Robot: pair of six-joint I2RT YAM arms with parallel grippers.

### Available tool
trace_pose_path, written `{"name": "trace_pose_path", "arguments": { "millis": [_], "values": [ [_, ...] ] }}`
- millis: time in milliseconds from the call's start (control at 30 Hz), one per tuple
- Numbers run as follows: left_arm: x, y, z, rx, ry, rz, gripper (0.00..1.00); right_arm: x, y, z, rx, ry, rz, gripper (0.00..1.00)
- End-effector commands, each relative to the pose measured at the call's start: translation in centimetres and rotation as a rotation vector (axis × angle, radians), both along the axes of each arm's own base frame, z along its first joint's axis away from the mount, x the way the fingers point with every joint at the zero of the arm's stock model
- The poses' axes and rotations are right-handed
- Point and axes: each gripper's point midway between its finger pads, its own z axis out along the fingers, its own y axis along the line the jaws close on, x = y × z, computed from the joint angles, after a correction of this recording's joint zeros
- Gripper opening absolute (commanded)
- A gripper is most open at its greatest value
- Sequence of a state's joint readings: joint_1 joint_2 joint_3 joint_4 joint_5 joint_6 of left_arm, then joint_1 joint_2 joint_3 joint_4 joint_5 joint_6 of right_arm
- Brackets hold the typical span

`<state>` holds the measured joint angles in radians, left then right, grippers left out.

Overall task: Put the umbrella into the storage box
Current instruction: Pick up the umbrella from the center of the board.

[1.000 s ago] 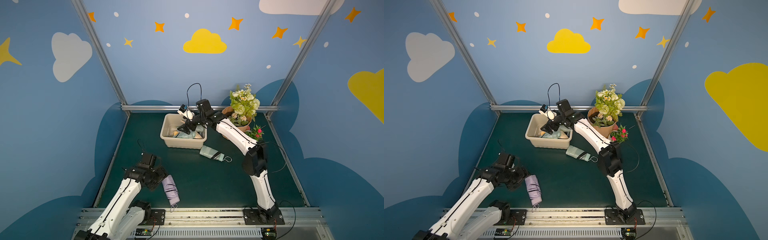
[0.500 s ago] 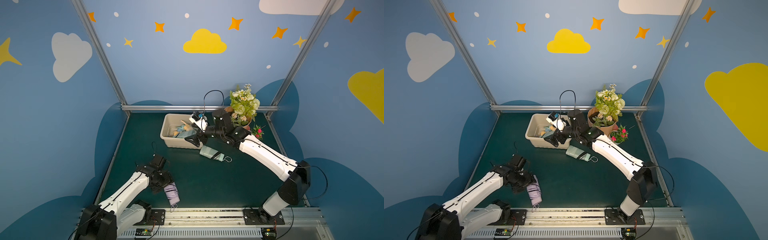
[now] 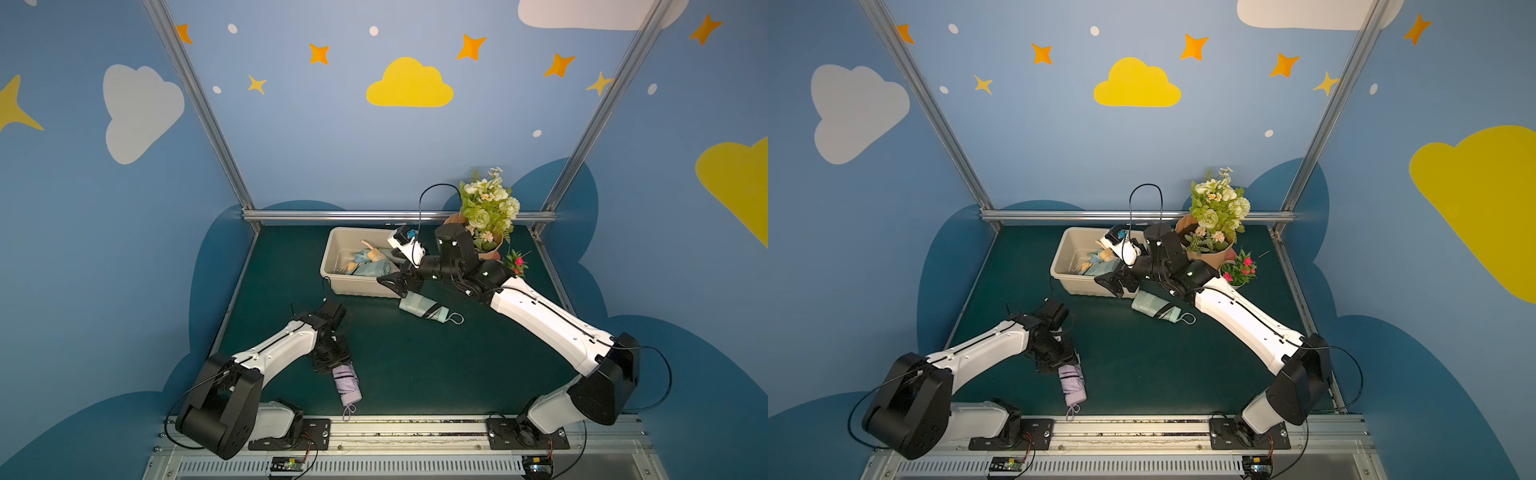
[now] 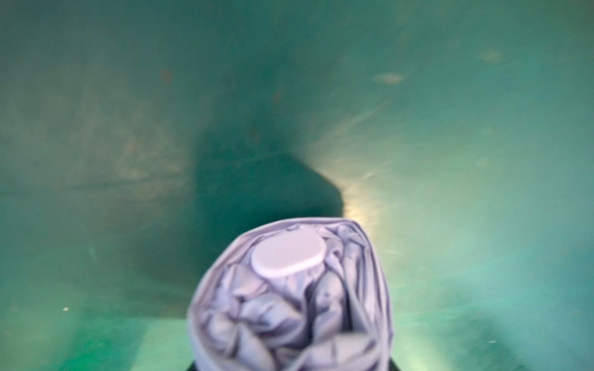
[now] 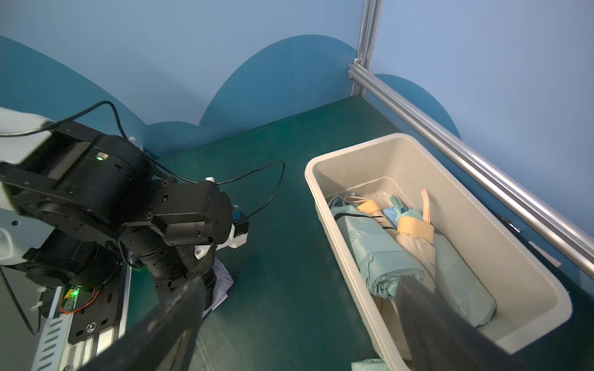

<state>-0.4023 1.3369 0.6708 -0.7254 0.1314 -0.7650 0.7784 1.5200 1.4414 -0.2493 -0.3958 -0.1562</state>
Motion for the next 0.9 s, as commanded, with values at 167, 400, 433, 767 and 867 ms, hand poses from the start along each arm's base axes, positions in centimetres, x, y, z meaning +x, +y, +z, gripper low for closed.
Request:
{"name": "trace_pose_path", "arguments": {
  "millis": [167, 400, 433, 767, 867],
  "values": [
    [1.5, 0.7, 2.7, 0.054, -0.091, -0.092, 0.36, -0.5, -1.3, 0.8, 0.016, -0.025, -0.034, 0.98],
    [2.7, 1.0, 7.0, 0.066, -0.205, -0.121, 0.27, -0.3, -1.9, 0.7, 0.023, -0.027, -0.062, 0.98],
    [2.9, 1.0, 8.0, 0.062, -0.238, -0.131, 0.27, -0.2, -2.0, 0.8, 0.026, -0.028, -0.07, 0.98],
    [6.2, 3.5, 18.8, 0.247, -0.541, -0.319, 0.27, 1.4, -3.3, 1.0, 0.056, -0.029, -0.157, 0.98],
    [7.6, 3.3, 21.6, 0.29, -0.63, -0.425, 0.27, 1.6, -3.4, 1.0, 0.06, -0.029, -0.169, 0.98]
  ]
}}
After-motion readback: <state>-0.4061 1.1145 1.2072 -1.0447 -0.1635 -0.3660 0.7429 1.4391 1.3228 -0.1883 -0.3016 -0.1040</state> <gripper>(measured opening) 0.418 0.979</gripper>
